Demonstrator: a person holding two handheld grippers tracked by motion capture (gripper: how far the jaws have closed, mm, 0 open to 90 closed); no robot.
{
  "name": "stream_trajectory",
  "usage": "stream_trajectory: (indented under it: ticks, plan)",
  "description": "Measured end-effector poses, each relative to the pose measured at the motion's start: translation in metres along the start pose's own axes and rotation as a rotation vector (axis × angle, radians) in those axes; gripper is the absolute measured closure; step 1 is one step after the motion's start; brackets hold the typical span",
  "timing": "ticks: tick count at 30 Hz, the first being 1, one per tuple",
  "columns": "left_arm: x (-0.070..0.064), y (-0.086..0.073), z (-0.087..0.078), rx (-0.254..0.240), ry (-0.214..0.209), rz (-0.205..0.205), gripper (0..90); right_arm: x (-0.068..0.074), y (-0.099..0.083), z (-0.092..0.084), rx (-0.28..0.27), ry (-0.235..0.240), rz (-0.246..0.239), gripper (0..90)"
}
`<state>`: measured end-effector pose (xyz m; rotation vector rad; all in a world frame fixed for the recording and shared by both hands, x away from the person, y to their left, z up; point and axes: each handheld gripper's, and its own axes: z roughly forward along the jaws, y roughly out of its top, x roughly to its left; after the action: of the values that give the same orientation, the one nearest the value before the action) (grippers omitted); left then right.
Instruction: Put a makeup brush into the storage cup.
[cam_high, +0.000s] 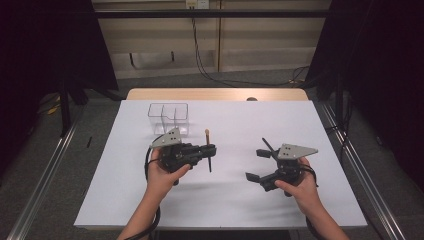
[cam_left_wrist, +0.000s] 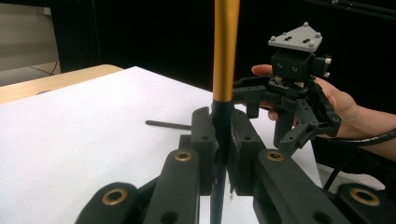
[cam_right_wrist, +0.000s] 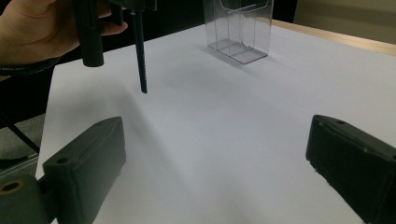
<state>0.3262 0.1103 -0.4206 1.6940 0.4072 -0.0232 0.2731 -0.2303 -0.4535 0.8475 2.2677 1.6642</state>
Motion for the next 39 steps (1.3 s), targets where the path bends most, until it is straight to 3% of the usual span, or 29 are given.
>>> stream_trajectory:
  ticks: [25,39]
  plan:
    - [0.001,0.002,-0.009,0.001,0.027,0.023,82.9,-0.010,-0.009,-0.030,0.017,-0.036,-0.021,1.9]
    - [0.009,0.005,-0.014,-0.003,0.061,0.023,82.9,-0.015,-0.015,-0.044,0.018,-0.062,-0.024,1.9]
